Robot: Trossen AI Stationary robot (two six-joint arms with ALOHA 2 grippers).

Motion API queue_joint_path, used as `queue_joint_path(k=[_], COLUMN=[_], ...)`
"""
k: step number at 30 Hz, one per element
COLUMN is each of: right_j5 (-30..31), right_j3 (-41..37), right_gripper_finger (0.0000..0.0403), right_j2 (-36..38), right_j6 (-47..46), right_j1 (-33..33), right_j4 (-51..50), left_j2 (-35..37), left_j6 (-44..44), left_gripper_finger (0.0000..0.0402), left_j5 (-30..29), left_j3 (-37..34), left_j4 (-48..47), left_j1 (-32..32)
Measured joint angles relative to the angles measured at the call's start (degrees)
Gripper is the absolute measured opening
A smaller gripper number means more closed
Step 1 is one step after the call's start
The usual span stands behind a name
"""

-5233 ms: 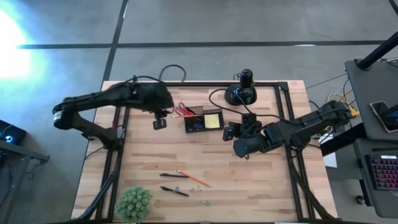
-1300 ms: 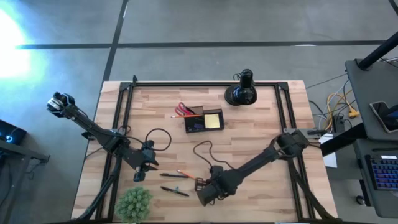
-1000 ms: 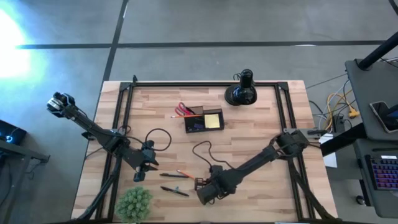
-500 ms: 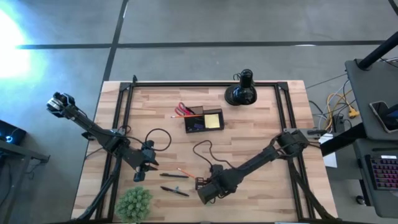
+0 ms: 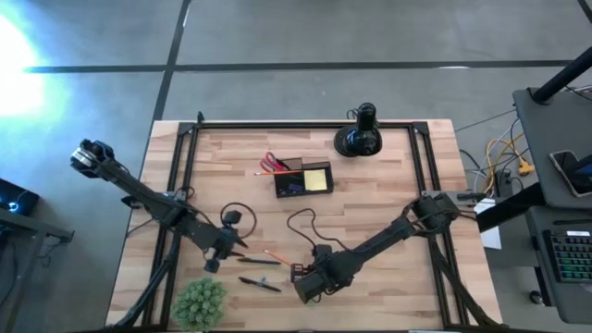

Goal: Pick and place office supplies into organizer
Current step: Put the pencil into the black organizer

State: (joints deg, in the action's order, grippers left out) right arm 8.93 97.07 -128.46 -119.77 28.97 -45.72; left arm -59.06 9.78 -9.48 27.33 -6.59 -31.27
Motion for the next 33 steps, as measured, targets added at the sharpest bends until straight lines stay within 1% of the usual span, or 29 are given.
queue_joint_path(k=[3, 6, 8, 10, 15, 21, 28, 33], right_j5=[0.1, 0.1, 0.2, 0.2, 0.5, 1.1, 1.2, 1.2], right_j3=[0.0, 0.0, -0.1, -0.1, 0.1, 0.1, 0.1, 0.1], right_gripper_finger=[0.0008, 0.0008, 0.0008, 0.0008, 0.0008, 0.0008, 0.0008, 0.0008], right_j2=[0.0, 0.0, 0.0, -0.1, -0.1, -0.1, -0.1, -0.1], right_j6=[-0.1, -0.2, -0.2, -0.2, -0.2, -0.2, -0.2, -0.2], right_j1=[0.0, 0.0, 0.0, 0.0, 0.0, 0.1, 0.0, 0.0], right_j4=[0.1, 0.3, 0.7, 1.4, 1.5, 1.5, 1.5, 1.5], left_j2=[-5.0, -9.6, -12.7, -15.4, -20.6, -24.2, -24.8, -24.8], left_j6=[-1.0, -6.4, -7.6, -7.3, -7.3, -7.4, -7.5, -7.7], left_gripper_finger=[0.0128, 0.0146, 0.0152, 0.0154, 0.0154, 0.0154, 0.0154, 0.0153], left_j5=[0.0, 0.1, 0.3, 1.2, 2.2, 2.0, 2.1, 4.9], left_j3=[0.0, 0.0, 0.1, 0.4, 0.8, 0.8, 1.3, 1.6], left_j4=[3.3, 11.4, 16.2, 18.0, 18.9, 19.8, 22.3, 22.2], left_j1=[1.3, 1.4, 2.0, 2.8, 4.3, 6.2, 7.5, 8.1])
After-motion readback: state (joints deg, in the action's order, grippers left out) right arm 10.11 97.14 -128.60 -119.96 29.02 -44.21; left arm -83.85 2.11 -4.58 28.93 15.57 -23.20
